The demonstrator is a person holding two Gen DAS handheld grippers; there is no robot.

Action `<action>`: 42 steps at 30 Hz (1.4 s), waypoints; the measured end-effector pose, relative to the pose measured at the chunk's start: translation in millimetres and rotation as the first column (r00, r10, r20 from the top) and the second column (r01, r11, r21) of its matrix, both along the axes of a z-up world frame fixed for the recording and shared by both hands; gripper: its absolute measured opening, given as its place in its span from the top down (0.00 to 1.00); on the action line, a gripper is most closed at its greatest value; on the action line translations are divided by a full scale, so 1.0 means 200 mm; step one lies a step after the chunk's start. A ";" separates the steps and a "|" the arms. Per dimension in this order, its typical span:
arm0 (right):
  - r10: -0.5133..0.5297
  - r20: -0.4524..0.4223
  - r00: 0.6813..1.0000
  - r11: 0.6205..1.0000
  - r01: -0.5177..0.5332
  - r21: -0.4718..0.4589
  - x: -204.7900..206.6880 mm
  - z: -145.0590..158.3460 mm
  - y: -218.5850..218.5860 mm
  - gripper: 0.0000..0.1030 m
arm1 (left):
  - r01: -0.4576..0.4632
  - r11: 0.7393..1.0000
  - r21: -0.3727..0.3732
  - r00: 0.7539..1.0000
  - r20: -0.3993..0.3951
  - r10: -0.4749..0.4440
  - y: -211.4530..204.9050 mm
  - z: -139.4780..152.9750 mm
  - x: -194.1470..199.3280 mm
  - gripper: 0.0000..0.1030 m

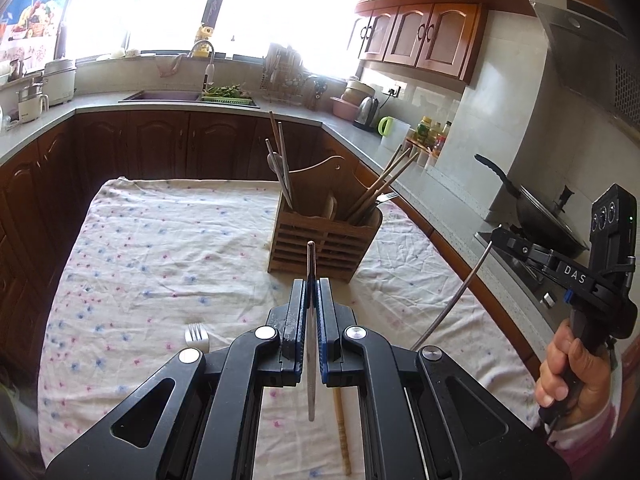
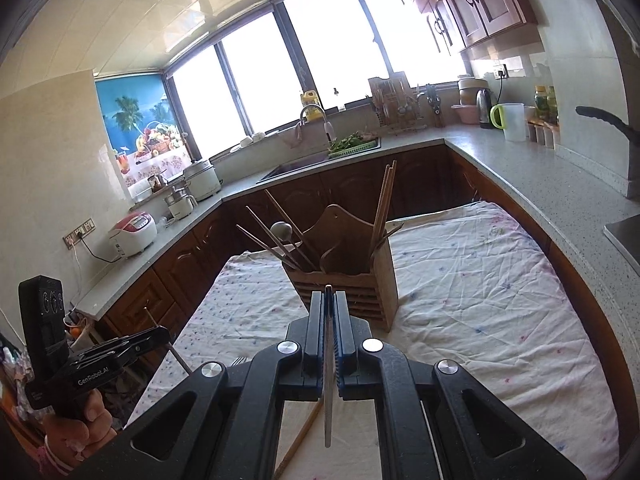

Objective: Organize utensils
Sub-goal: 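Lower both steel chopsticks into the holder slots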

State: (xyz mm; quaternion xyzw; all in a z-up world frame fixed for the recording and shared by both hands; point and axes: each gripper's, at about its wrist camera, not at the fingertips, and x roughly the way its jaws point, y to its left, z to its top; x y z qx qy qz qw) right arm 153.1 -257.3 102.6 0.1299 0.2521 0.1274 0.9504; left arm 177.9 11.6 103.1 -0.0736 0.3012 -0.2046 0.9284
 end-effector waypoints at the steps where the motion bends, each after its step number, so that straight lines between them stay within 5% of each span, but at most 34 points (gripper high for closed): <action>1: -0.002 0.000 1.000 1.000 0.002 0.000 0.01 0.00 0.00 0.96 | 0.000 1.000 -0.001 1.000 0.001 0.000 0.00 0.01 0.00 0.96; 18: -0.047 0.078 0.996 0.999 0.046 0.013 0.15 0.12 -0.05 0.96 | 0.003 1.000 0.001 0.993 0.117 -0.003 -0.10 0.22 0.15 0.96; 33: -0.091 0.234 0.968 0.995 0.095 -0.006 0.46 0.43 -0.06 0.96 | -0.051 0.999 -0.007 0.949 0.310 0.051 -0.19 0.56 0.49 0.96; 42: -0.115 0.239 0.964 0.992 0.122 -0.012 0.64 0.39 -0.04 0.96 | -0.124 0.991 -0.050 0.944 0.301 0.133 -0.25 0.48 0.75 0.96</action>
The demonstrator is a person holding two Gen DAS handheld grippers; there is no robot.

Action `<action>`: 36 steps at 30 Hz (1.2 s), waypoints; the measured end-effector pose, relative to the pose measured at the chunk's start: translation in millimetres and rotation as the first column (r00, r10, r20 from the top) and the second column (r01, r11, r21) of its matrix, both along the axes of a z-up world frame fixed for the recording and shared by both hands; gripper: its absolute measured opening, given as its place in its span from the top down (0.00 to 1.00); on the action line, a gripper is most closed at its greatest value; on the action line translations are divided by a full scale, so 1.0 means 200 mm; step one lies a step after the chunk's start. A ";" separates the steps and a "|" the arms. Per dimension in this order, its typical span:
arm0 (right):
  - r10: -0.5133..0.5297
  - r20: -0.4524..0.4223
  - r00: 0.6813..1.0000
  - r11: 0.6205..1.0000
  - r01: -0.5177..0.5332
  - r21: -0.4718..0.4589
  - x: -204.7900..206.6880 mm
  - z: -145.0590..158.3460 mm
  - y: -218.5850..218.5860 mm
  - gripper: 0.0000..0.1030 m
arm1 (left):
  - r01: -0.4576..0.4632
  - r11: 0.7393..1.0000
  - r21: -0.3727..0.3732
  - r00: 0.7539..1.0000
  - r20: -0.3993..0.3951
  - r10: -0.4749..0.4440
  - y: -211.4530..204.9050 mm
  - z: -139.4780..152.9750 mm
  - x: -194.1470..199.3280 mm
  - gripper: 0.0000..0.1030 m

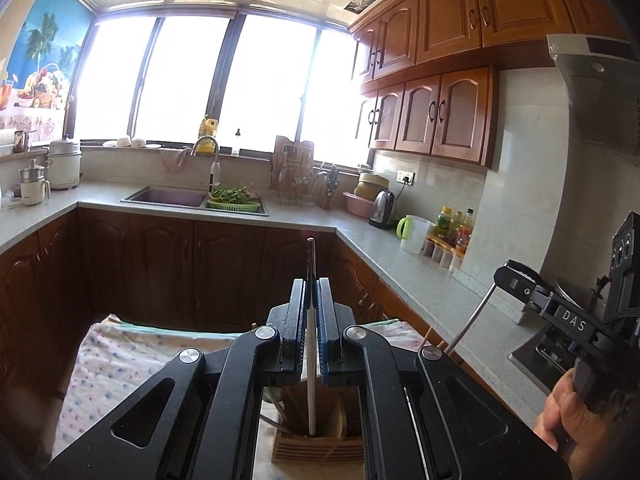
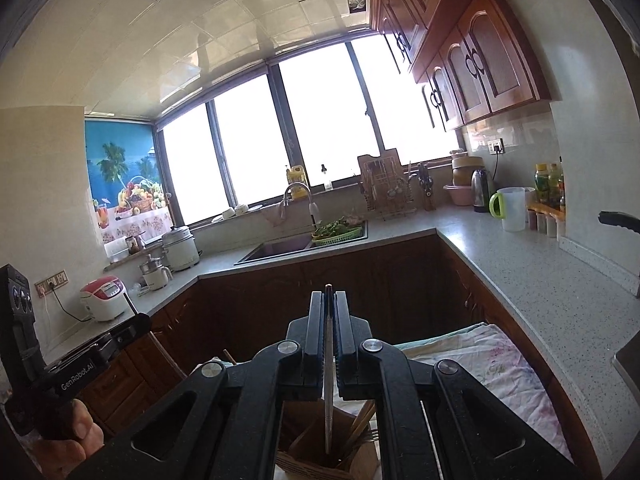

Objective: Organize utensils
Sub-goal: 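Lower both steel chopsticks into the holder slots, then open both tools to release the chopsticks in the holder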

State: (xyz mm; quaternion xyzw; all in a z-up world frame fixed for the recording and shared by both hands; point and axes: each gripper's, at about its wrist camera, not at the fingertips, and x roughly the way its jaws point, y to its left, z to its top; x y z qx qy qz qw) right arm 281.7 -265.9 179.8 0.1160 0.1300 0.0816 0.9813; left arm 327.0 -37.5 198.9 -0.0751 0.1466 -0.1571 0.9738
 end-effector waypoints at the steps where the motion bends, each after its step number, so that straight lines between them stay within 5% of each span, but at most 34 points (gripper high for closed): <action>1: -0.002 -0.004 1.000 1.000 0.002 0.000 0.01 -0.02 0.00 0.96 | -0.011 1.000 -0.007 1.000 -0.010 0.011 0.00 -0.03 0.02 0.96; 19: 0.002 -0.148 0.989 1.000 0.000 0.015 0.12 -0.40 0.01 0.96 | -0.045 0.999 0.004 0.987 -0.154 0.045 -0.06 -0.47 0.12 0.95; 36: 0.006 -0.175 0.985 1.000 -0.001 0.028 0.14 -0.43 -0.01 0.94 | -0.035 0.998 0.051 0.985 -0.166 0.043 -0.09 -0.49 0.13 0.94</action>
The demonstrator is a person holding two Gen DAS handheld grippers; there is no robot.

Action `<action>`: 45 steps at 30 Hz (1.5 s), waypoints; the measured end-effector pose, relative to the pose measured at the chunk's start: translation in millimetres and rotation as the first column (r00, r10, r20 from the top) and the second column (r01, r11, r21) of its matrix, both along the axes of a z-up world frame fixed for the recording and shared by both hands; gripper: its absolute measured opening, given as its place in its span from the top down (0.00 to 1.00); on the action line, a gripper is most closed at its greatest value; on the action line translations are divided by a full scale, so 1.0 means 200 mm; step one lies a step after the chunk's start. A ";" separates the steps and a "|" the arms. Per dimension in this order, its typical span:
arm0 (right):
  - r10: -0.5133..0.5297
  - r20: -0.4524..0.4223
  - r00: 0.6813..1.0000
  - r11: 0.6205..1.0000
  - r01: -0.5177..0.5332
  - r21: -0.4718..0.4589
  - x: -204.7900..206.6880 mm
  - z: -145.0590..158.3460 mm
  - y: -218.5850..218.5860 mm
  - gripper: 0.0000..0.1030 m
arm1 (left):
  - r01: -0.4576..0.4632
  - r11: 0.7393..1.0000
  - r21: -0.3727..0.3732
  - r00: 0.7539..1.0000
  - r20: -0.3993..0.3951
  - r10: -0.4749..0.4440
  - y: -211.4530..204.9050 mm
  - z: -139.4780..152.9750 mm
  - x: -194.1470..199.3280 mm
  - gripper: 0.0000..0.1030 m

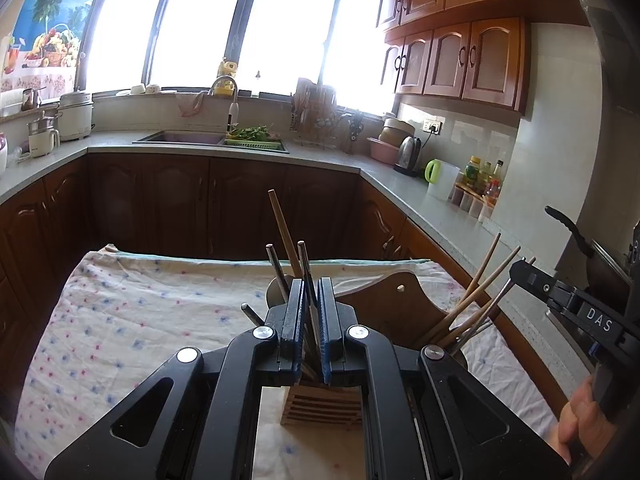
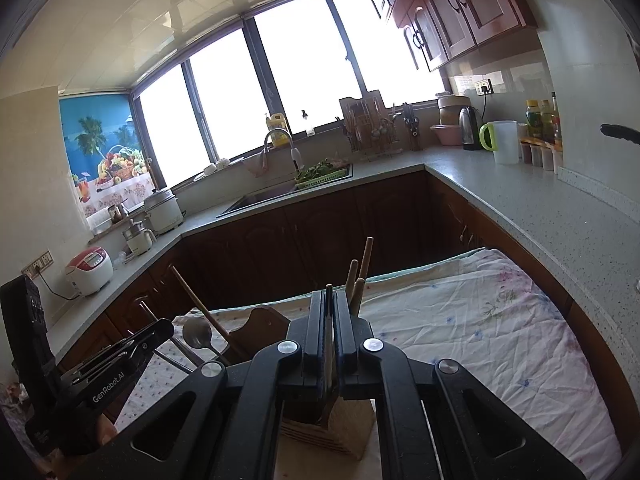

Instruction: Organize utensils

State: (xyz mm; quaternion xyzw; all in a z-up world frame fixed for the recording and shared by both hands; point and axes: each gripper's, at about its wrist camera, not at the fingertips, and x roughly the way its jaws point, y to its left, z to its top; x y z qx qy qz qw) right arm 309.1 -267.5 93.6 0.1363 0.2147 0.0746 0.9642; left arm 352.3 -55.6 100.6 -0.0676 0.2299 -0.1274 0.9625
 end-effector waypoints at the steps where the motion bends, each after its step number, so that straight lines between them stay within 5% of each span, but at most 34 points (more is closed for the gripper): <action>1: 0.003 -0.001 1.000 1.000 -0.003 0.010 0.00 0.00 0.00 0.91 | -0.001 1.000 0.003 1.000 0.003 0.001 0.00 0.01 0.00 0.94; 5: 0.004 0.006 1.000 1.000 -0.005 0.028 -0.01 0.01 -0.02 0.88 | 0.005 1.000 0.001 1.000 0.026 -0.005 0.00 0.04 -0.03 0.89; 8: 0.000 0.027 1.000 0.999 -0.001 0.046 -0.04 0.03 -0.03 0.62 | 0.007 1.000 -0.019 0.999 0.047 -0.006 0.01 0.07 -0.06 0.85; 10: -0.007 0.045 0.999 0.998 0.005 0.055 -0.07 0.06 -0.04 0.57 | 0.005 1.000 -0.022 0.998 0.063 -0.004 0.02 0.09 -0.08 0.78; 12: -0.013 0.055 0.998 0.998 0.009 0.065 -0.09 0.08 -0.06 0.56 | -0.008 1.000 -0.029 0.997 0.078 0.010 0.03 0.12 -0.11 0.61; 17: -0.017 0.071 0.997 0.997 0.012 0.075 -0.14 0.10 -0.08 0.31 | -0.030 0.998 -0.049 0.995 0.097 0.034 0.08 0.15 -0.17 0.46; 23: -0.004 0.066 0.998 0.997 0.000 0.075 -0.21 0.07 -0.06 0.16 | -0.058 0.997 -0.044 0.993 0.096 0.062 0.14 0.13 -0.26 0.29; 34: 0.030 0.020 0.999 0.993 -0.032 0.110 -0.39 -0.06 -0.04 0.11 | -0.099 0.991 -0.086 0.995 0.012 0.100 0.29 -0.01 -0.44 0.13; 45: 0.059 -0.051 0.997 0.989 -0.052 0.137 -0.63 -0.26 0.00 0.11 | -0.127 0.988 -0.089 0.987 -0.111 0.117 0.38 -0.29 -0.70 0.12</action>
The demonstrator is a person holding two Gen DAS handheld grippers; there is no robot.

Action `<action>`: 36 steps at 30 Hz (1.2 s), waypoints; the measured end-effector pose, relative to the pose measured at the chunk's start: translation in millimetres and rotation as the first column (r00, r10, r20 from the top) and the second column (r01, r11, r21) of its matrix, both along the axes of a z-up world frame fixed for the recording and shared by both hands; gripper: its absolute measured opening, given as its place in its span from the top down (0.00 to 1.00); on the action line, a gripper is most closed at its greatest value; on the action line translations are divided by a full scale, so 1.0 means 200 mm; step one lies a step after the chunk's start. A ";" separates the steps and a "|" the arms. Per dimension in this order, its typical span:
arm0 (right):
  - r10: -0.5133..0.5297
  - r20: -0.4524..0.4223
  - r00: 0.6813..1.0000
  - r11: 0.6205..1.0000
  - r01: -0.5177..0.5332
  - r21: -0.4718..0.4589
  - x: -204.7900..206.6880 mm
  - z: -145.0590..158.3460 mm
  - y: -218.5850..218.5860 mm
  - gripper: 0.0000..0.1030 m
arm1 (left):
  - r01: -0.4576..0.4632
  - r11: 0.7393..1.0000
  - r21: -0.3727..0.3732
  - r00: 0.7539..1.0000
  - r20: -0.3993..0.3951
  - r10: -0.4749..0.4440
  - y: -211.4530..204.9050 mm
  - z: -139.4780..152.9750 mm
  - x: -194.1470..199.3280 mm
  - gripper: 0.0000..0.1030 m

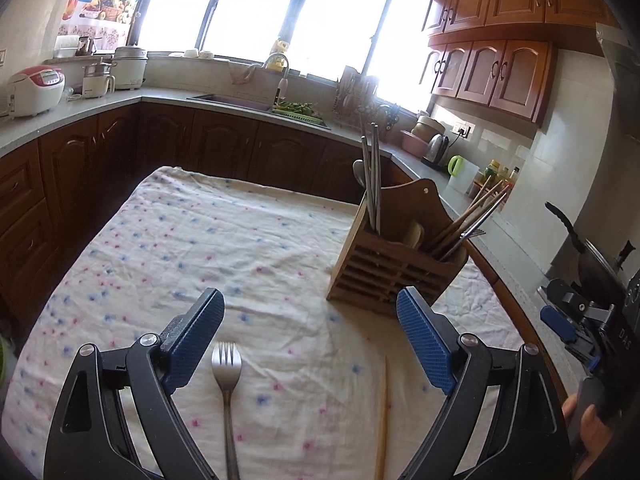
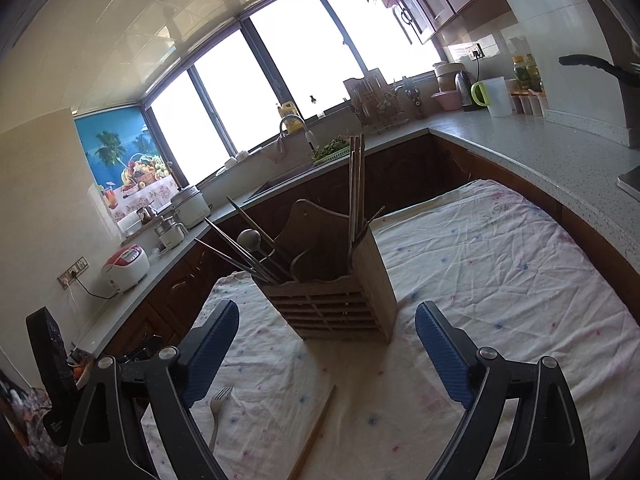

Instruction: Organize utensils

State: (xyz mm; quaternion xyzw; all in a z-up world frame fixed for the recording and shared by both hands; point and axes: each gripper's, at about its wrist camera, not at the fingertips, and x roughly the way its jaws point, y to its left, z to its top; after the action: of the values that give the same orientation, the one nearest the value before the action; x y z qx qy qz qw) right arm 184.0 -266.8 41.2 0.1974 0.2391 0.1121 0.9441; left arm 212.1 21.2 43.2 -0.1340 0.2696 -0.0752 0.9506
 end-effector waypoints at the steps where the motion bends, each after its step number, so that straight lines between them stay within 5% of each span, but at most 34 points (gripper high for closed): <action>1: 0.005 -0.006 1.000 1.000 -0.005 -0.002 -0.02 -0.02 0.00 0.11 | -0.001 1.000 -0.001 1.000 -0.011 0.001 0.01 -0.02 -0.02 0.12; 10: 0.016 -0.100 0.995 1.000 -0.017 -0.006 -0.22 -0.28 0.02 0.10 | -0.013 0.999 0.050 0.997 -0.082 0.017 0.00 -0.16 -0.22 0.12; 20: 0.018 -0.075 0.997 0.999 -0.021 -0.046 -0.42 -0.31 0.02 0.07 | -0.034 0.996 0.086 0.995 -0.087 0.041 0.01 -0.25 -0.42 0.12; 25: 0.010 0.021 1.000 0.994 -0.008 -0.113 -0.53 -0.17 0.04 0.04 | -0.038 0.993 0.108 0.999 0.005 0.038 0.01 -0.13 -0.54 0.12; 28: -0.001 0.136 0.991 0.986 0.024 -0.166 -0.65 -0.04 0.08 0.00 | -0.066 0.988 0.136 0.992 0.115 0.050 0.00 -0.02 -0.65 0.00; 31: -0.008 0.249 0.969 0.971 0.067 -0.231 -0.77 0.03 0.13 0.00 | -0.104 0.979 0.175 0.976 0.208 0.067 -0.02 0.03 -0.77 0.00; 36: -0.001 0.316 0.949 0.939 0.110 -0.326 -0.91 -0.04 0.22 0.00 | -0.092 0.973 0.211 0.977 0.208 0.047 -0.05 -0.05 -0.85 0.00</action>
State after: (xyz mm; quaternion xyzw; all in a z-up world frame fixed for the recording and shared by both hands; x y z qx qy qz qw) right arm 2.7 -222.3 32.2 0.0182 0.0976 0.0719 0.9925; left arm 42.2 11.2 32.8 -0.0294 0.1735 -0.0249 0.9841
